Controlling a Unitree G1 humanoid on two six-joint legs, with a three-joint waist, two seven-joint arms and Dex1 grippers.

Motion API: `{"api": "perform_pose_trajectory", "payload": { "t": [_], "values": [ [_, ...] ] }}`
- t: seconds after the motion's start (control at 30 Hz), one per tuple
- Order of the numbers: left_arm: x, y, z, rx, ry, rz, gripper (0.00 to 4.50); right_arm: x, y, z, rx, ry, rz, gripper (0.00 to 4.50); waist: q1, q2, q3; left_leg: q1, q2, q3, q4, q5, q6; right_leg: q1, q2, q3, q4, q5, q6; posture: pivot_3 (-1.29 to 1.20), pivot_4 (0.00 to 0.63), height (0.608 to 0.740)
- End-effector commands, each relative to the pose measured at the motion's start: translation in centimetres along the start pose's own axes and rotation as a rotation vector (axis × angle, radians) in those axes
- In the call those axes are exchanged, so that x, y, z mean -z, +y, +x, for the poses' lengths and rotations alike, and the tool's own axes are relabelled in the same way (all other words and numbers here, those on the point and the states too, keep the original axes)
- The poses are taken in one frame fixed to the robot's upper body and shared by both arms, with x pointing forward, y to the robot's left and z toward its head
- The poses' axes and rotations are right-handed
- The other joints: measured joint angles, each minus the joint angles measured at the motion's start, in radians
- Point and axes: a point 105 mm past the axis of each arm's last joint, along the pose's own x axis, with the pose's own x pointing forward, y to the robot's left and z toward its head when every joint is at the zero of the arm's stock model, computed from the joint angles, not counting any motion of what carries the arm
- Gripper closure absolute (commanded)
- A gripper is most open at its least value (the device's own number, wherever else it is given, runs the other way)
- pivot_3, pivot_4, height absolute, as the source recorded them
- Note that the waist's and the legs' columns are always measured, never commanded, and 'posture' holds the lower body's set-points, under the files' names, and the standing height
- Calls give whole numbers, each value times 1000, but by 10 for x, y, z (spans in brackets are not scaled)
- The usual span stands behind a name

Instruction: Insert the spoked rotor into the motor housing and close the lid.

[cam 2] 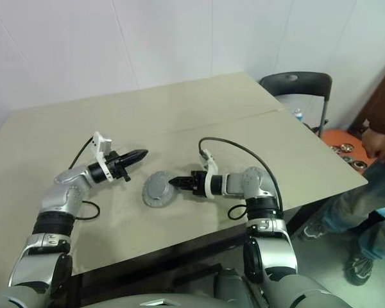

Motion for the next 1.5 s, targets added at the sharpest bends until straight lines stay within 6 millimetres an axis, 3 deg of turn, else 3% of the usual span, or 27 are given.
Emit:
{"api": "perform_pose_trajectory", "payload": {
  "t": [0.03, 0.37, 0.4, 0.47, 0.87, 1.17, 1.37, 1.5],
  "values": [
    [-14, -6, -2, 4, -67, -62, 4500, -36, 22, -8, -83, -156, -38, 3314, 3, -1, 1, 0, 0, 0, 0, 0, 0, 0, 0, 0, 0, 0, 0, 0, 0, 740],
    [-14, -2, 2, -68, -146, -256, 4500, -67, 18, -18, -122, -351, 32, 3314, -3, -1, 1, 0, 0, 1, 0, 0, 0, 0, 0, 0, -1, 0, -1, 0, 0, 740],
    [-15, -1, 3, -74, -167, -289, 4323, -70, 19, -18, -129, -367, 32, 3314, -2, -1, 1, 0, 0, 1, 0, 0, 0, 0, 0, 0, -1, 1, -1, 0, 0, 740],
    [-18, -1, 4, -76, -207, -356, 3955, -73, 23, -17, -145, -387, 30, 3314, -2, -1, 1, 0, 0, 1, 0, 0, -1, 0, 0, 0, -1, 1, -1, 0, 0, 740],
    [6, -6, 17, -100, -234, -686, 33, -82, 42, -5, -238, -442, 27, 3314, -2, -1, 1, 0, 0, 0, 1, 0, -1, 0, 0, 0, -1, 1, -2, 0, 0, 740],
    [13, -19, 37, -35, -230, -876, 33, -79, 41, -2, -246, -443, 38, 3314, -2, -1, 1, 0, 0, 1, 1, 0, -1, 0, 0, 0, 0, 1, -2, 0, 0, 740],
    [5, -19, 51, 20, -305, -956, 33, -76, 36, -1, -233, -434, 42, 3314, -3, -1, 1, 0, 0, 1, 1, 1, -1, 0, 0, 1, 0, 2, -2, 0, 0, 740],
    [11, -22, 59, 29, -267, -964, 1235, -75, 33, -1, -216, -433, 44, 3314, -3, -1, 1, 0, 0, 1, 1, 1, -1, 0, 0, 1, 0, 2, -2, 0, 0, 740]
  ]
}}
